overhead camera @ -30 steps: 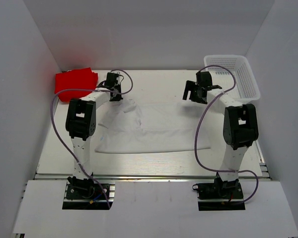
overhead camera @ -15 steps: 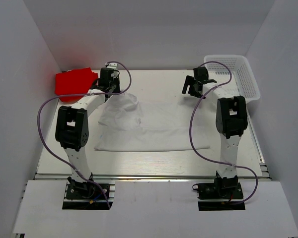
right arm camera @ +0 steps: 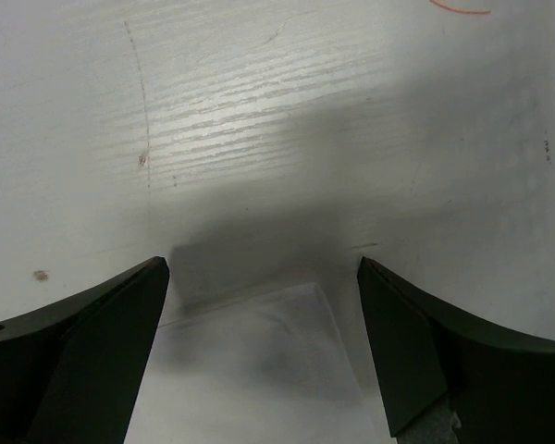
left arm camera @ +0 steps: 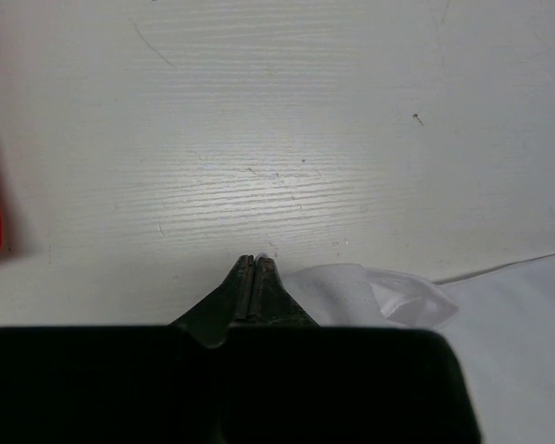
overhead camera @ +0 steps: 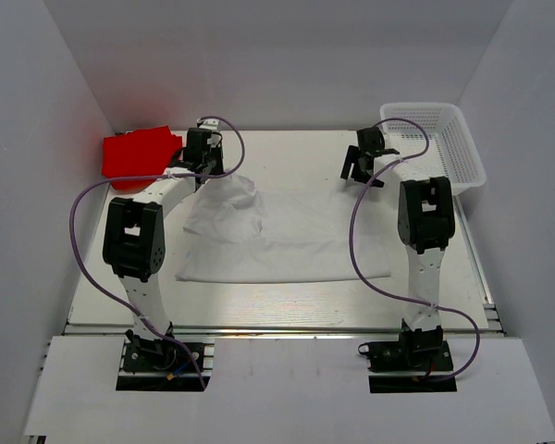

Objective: Fold and stack the t-shirts
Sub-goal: Grap the side of the flattened tshirt furthest away from the robot with both arms, then fold the other side of the tshirt into a rectangle

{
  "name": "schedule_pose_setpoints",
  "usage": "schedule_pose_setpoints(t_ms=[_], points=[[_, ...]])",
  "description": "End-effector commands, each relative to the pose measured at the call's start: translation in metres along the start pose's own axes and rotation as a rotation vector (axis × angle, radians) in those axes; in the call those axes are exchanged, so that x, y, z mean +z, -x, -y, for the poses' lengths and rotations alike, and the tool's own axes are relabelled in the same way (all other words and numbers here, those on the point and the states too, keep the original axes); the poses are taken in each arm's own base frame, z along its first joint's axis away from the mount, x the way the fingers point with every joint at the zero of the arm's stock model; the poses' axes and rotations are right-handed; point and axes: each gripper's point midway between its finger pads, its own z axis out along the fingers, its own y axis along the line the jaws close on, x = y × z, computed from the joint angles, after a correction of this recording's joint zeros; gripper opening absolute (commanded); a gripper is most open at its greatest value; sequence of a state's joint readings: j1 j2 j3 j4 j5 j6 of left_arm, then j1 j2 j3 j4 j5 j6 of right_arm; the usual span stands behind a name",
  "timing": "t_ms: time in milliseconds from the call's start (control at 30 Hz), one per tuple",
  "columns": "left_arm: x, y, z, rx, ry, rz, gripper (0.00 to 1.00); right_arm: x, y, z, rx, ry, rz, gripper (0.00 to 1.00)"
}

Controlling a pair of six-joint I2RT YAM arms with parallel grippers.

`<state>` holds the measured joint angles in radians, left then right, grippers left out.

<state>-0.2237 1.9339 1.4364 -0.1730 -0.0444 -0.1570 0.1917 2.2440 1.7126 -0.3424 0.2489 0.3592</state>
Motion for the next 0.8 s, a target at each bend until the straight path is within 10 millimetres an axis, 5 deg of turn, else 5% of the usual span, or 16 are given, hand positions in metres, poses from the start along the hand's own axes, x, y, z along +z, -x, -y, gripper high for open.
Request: schedule_pose_setpoints(t_ms=[0,100,133,233,433,467,500,600,767], points=[[-0.019,0.026,0.004,0.005,-0.021,0.073,0.00,0.007,0.011,0.001,0.020,-0.010,0.020,0.87],[-0.025,0.023,0.003,0.005,-0.020,0.070,0.00,0.003,0.008,-0.002,0.029,0.008,0.014,0.57],[-0.029,0.028,0.006,0.004,-0.032,0.082,0.00,0.002,0.010,-0.005,0.031,0.017,0.028,0.32],[-0.038,0.025,0.005,0.004,-0.033,0.088,0.00,-0.012,0.016,-0.004,0.035,0.029,0.068,0.00],[-0.065,0.013,0.008,-0.003,-0.051,0.094,0.00,-0.059,0.029,-0.003,0.045,0.074,0.153,0.00],[-0.070,0.011,0.008,-0.003,-0.052,0.096,0.00,-0.060,0.019,0.001,0.043,0.069,0.138,0.00],[-0.081,0.006,0.011,0.002,-0.060,0.099,0.00,-0.078,0.031,0.001,0.053,0.083,0.184,0.00],[-0.103,-0.001,0.008,-0.021,-0.056,0.123,0.00,-0.090,0.022,0.008,0.060,0.086,0.210,0.00],[-0.124,-0.041,0.010,-0.076,-0.099,0.085,0.00,-0.117,0.008,0.018,0.060,0.088,0.226,0.00]])
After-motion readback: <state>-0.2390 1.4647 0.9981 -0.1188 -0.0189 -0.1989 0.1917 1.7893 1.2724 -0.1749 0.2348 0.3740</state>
